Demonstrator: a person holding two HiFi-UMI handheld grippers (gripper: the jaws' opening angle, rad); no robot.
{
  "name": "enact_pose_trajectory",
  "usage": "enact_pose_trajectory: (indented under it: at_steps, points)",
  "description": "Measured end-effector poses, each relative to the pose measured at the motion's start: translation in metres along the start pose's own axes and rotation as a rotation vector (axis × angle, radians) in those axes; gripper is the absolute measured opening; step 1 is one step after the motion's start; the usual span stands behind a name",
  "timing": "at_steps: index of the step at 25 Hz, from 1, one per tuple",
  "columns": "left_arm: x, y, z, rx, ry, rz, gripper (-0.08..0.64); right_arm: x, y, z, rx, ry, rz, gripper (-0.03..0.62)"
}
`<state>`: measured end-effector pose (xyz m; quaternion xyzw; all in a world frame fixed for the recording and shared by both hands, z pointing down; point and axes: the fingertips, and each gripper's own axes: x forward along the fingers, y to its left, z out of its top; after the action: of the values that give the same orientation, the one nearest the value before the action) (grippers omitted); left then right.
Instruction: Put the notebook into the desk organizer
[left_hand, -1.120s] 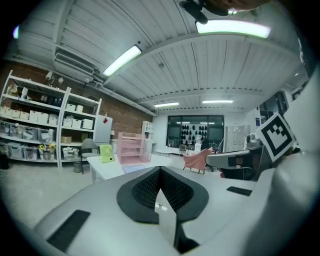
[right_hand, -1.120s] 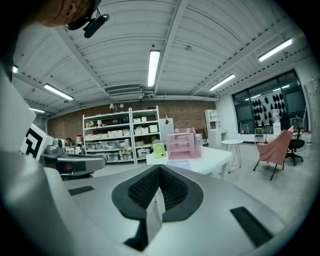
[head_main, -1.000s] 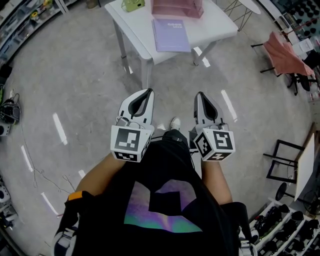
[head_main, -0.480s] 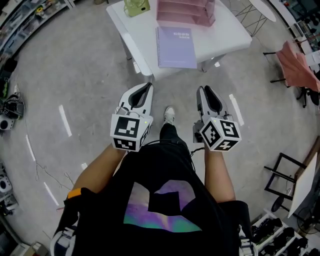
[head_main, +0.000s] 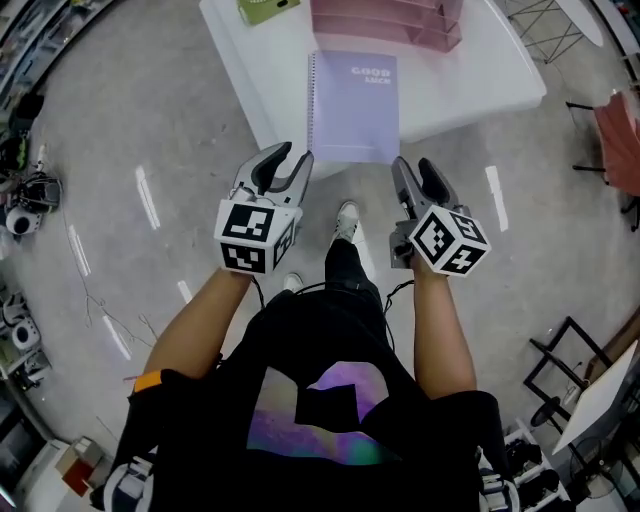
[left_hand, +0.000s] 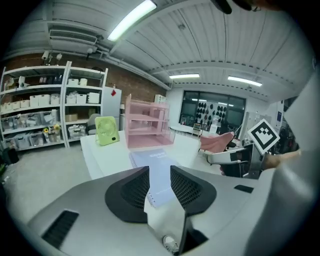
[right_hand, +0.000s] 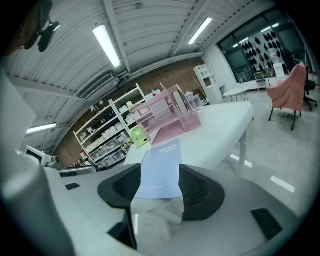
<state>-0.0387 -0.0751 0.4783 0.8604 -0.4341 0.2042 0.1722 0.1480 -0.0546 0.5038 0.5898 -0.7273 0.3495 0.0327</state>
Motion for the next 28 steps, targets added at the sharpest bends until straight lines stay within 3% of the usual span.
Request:
enact_pose_trajectory:
  at_steps: [13, 18, 22, 28]
  points:
    - [0.073, 0.024, -0.032, -0.046, 0.174, 0.078, 0.149, 0.079, -0.051, -0.040, 0.248, 0.213, 0.094, 0.304]
    - [0.081, 0.028, -0.039, -0.065, 0.191, 0.095, 0.149, 0.084, -0.049, -0.055, 0.371, 0.273, 0.134, 0.305]
    - [0.083, 0.032, -0.041, -0.076, 0.185, 0.090, 0.149, 0.084, -0.045, -0.064, 0.414, 0.310, 0.138, 0.301]
    - [0.080, 0.038, -0.042, -0.070, 0.196, 0.037, 0.150, 0.078, -0.038, -0.064, 0.395, 0.335, 0.067, 0.124]
